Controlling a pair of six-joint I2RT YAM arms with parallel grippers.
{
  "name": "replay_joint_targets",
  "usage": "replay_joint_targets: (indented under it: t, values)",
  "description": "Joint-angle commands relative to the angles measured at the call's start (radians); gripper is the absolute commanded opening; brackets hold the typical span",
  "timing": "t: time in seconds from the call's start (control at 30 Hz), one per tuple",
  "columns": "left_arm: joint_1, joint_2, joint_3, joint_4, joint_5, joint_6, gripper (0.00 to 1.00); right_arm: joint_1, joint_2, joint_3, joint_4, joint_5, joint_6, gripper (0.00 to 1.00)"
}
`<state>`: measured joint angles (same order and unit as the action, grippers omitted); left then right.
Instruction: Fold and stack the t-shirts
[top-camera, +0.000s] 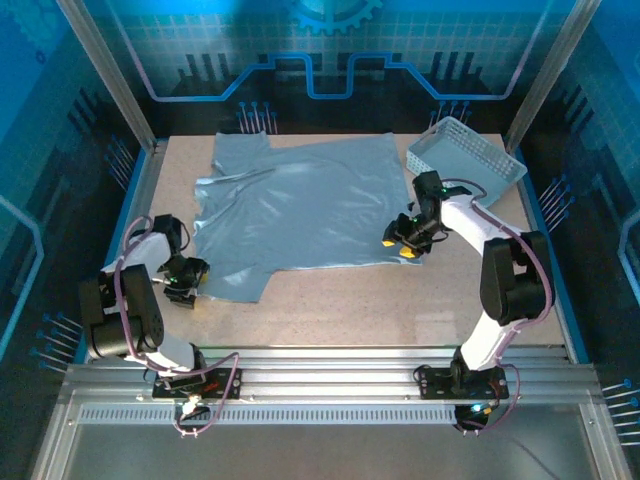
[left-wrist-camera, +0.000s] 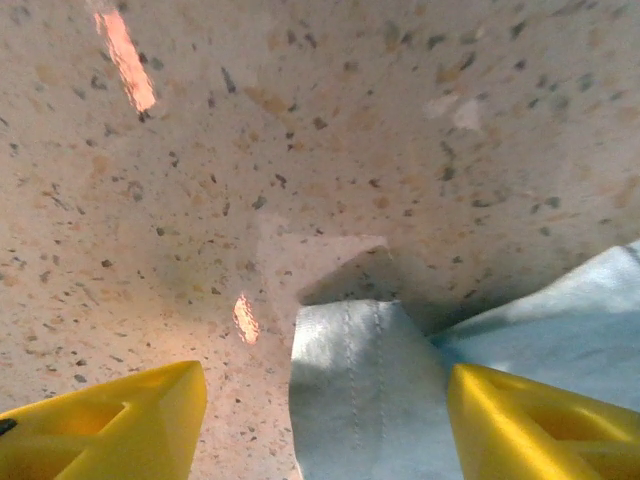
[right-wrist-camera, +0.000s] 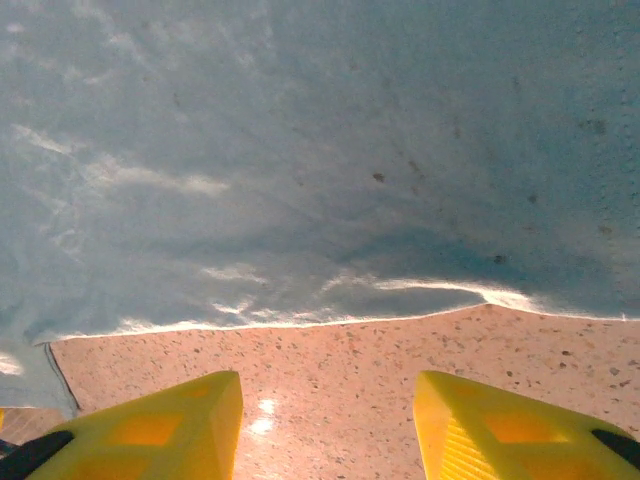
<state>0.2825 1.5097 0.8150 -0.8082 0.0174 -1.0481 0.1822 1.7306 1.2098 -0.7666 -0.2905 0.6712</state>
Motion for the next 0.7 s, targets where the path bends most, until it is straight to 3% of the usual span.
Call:
replay_joint_targets:
  t: [0.0, 0.17, 0.43, 0.67]
  values:
    - [0.005, -0.005, -0.033, 0.032, 0.022, -0.011, 0.62, -0.013, -0.050, -0.004, 0.013, -0.017, -0.024, 0.50]
    - [0.005, -0.023, -0.069, 0.100, -0.005, -0.004, 0.51, -0.018, -0.062, -0.018, 0.015, -0.013, -0.027, 0.50]
    - [-0.008, -0.129, -0.064, 0.063, -0.051, -0.003, 0.13, -0.050, -0.069, -0.077, -0.016, 0.088, -0.001, 0.49]
    - [-0.092, -0.236, -0.102, -0.039, -0.053, -0.073, 0.10, -0.114, -0.035, -0.127, 0.016, 0.127, 0.075, 0.49]
